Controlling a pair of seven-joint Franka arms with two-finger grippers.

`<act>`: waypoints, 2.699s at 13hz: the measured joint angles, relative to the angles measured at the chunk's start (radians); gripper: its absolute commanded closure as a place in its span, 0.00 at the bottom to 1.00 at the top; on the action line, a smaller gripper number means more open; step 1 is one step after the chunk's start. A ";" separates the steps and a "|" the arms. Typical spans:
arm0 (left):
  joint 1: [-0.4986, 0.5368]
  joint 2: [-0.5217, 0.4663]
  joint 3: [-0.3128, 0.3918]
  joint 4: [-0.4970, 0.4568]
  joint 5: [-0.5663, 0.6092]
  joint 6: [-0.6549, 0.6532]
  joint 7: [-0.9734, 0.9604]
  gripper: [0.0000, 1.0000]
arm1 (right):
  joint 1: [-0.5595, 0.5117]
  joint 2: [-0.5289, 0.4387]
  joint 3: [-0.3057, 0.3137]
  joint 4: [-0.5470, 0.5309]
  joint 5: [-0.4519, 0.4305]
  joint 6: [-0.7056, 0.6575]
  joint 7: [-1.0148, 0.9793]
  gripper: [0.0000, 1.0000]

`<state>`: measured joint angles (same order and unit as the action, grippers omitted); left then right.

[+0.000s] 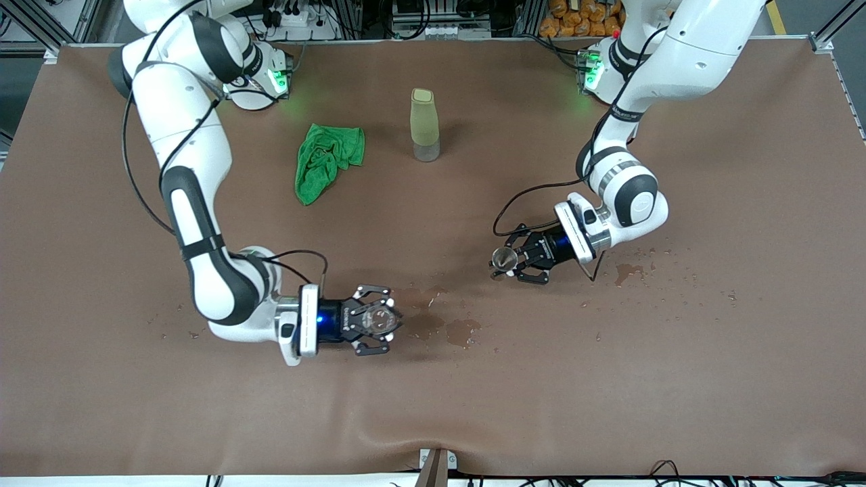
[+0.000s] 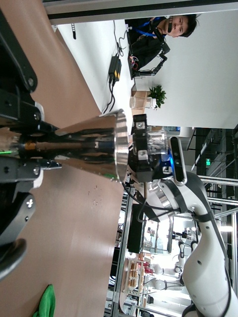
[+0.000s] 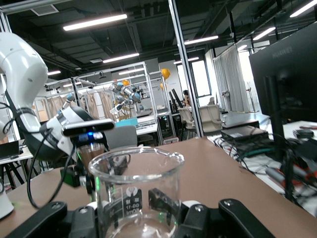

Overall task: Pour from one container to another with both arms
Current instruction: 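Lift the jigger and beaker, bringing both grippers together mid-table, then tilt the right gripper's beaker over the jigger held by the left gripper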

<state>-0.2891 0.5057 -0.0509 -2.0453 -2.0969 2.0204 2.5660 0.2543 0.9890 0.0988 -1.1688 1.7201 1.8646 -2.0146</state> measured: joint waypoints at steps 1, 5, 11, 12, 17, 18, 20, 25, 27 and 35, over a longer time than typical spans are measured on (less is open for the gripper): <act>0.000 0.008 0.000 0.019 0.017 0.000 -0.013 1.00 | 0.022 -0.009 0.000 0.000 0.013 0.025 0.003 1.00; -0.002 0.067 0.000 0.162 0.190 0.003 -0.172 1.00 | 0.097 -0.019 0.001 0.000 0.082 0.089 0.004 1.00; -0.011 0.146 -0.001 0.240 0.196 0.003 -0.175 1.00 | 0.175 -0.049 0.001 0.000 0.169 0.192 0.028 1.00; -0.011 0.147 -0.001 0.242 0.198 0.003 -0.175 1.00 | 0.187 -0.062 0.000 -0.001 0.173 0.207 0.051 1.00; -0.005 0.162 0.002 0.294 0.232 0.003 -0.205 1.00 | 0.256 -0.153 0.000 -0.048 0.189 0.371 0.173 1.00; -0.005 0.170 0.002 0.308 0.232 0.003 -0.209 1.00 | 0.270 -0.169 0.000 -0.064 0.191 0.394 0.198 1.00; -0.007 0.189 0.001 0.335 0.232 0.003 -0.217 1.00 | 0.286 -0.206 0.000 -0.113 0.194 0.413 0.260 1.00; -0.015 0.230 -0.001 0.380 0.233 0.003 -0.228 1.00 | 0.287 -0.285 0.032 -0.249 0.206 0.413 0.403 1.00; -0.025 0.235 -0.002 0.382 0.233 0.003 -0.240 1.00 | 0.287 -0.296 0.040 -0.266 0.208 0.413 0.454 1.00; -0.029 0.236 -0.001 0.384 0.233 0.004 -0.245 1.00 | 0.287 -0.301 0.056 -0.270 0.212 0.410 0.636 1.00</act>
<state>-0.3178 0.7418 -0.0523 -1.6616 -1.8637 2.0242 2.3206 0.5412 0.6880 0.1545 -1.4391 1.9325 2.2747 -1.3782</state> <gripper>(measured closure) 0.789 0.846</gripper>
